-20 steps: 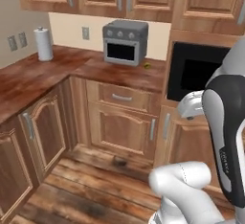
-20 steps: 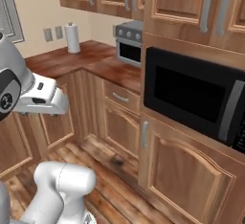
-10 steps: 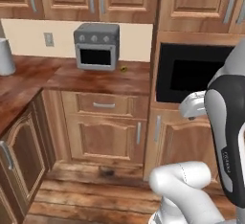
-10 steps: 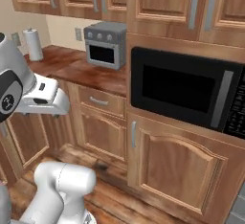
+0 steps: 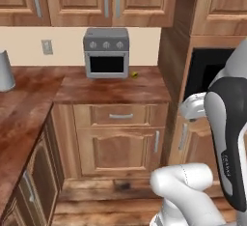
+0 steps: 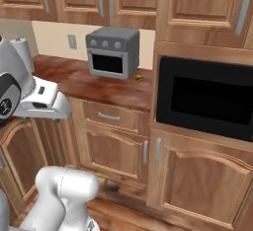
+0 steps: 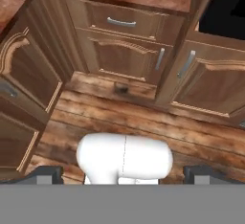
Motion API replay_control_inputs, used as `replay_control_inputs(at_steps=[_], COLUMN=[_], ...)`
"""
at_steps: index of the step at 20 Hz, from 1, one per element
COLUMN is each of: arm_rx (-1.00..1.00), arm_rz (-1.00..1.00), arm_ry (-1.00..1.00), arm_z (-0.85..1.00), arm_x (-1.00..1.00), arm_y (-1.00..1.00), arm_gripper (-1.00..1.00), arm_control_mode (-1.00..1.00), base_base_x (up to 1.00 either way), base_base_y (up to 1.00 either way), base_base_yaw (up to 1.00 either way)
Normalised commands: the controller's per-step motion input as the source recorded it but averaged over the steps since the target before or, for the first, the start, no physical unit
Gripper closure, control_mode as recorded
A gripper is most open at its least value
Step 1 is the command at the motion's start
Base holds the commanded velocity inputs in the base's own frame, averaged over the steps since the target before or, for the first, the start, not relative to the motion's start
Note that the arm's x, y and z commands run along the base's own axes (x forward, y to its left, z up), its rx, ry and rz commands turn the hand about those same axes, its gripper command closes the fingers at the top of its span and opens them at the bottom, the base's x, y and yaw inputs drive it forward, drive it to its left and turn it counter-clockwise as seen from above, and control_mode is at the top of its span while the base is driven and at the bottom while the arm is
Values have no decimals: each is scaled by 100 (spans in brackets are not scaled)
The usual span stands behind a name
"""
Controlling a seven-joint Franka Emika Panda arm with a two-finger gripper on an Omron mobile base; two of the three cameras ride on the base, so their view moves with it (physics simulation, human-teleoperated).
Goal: Place the beer on the top shelf of the fridge to keep it out of children's reach, and place the lemon and pear on lower shelves for easy access.
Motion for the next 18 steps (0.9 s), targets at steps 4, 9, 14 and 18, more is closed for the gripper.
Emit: replay_control_inputs(at_steps=[4, 9, 14, 18], arm_rx=[0, 0, 0, 0], arm_rz=[0, 0, 0, 0], arm_ry=[0, 0, 0, 0], arm_z=[0, 0, 0, 0], arm_x=[0, 0, 0, 0], arm_y=[0, 0, 0, 0], arm_gripper=[-100, -100, -100, -100], arm_control_mode=[100, 100, 100, 100], base_base_x=[87, 90, 88, 77], base_base_y=[52, 26, 16, 11], base_base_yaw=[-25, -23, -19, -13])
